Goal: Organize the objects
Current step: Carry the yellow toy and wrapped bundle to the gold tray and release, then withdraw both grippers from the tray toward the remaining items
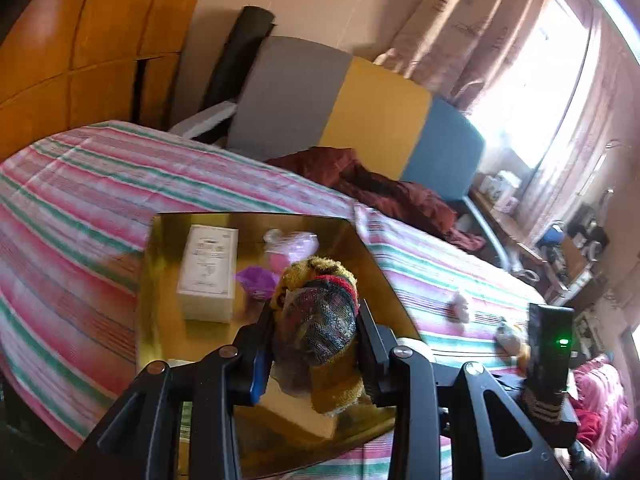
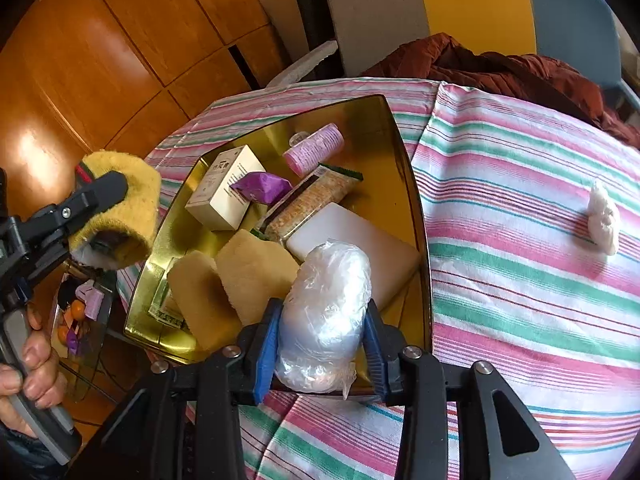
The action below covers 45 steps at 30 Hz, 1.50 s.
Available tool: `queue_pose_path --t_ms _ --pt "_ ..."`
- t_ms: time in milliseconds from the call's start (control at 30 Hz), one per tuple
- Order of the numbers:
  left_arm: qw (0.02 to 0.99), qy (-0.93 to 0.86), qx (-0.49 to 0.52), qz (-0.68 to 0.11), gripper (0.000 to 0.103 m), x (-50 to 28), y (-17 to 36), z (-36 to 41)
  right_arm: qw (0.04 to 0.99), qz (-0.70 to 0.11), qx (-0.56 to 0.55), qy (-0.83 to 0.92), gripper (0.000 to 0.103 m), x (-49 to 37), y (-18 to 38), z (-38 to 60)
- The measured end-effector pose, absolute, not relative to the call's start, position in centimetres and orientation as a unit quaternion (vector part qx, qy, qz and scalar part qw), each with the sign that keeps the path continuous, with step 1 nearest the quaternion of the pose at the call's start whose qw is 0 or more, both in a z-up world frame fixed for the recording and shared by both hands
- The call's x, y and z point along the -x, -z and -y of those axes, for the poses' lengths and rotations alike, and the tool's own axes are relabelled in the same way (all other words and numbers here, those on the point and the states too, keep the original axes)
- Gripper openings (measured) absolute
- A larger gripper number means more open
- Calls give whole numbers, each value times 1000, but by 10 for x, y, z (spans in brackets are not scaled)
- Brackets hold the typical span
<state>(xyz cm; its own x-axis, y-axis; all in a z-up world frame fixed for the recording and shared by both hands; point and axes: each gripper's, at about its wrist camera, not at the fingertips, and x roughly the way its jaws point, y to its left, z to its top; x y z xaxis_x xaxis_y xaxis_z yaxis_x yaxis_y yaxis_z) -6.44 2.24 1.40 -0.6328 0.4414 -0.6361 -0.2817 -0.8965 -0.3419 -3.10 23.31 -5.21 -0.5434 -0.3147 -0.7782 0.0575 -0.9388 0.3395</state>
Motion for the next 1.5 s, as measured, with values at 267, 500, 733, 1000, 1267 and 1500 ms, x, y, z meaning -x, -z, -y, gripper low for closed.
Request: queue_pose_path --t_ms 267,500,733,1000,1267,1500 --pt "158 -891 413 105 45 68 9 15 113 171 -461 863 70 28 53 -238" --pt "93 -901 413 101 53 73 16 35 112 174 -463 862 75 19 51 -235" --pt "74 -924 367 83 53 54 -6 39 103 152 -457 870 84 11 44 -228" --pt "103 -931 349 31 53 38 -15 5 89 132 -444 882 89 4 38 -222" --pt "115 -932 343 -3 53 26 -17 -17 74 109 -427 895 97 -2 31 -219" --pt "118 -931 344 -13 53 18 -16 -21 61 106 -418 900 103 -7 26 -221"
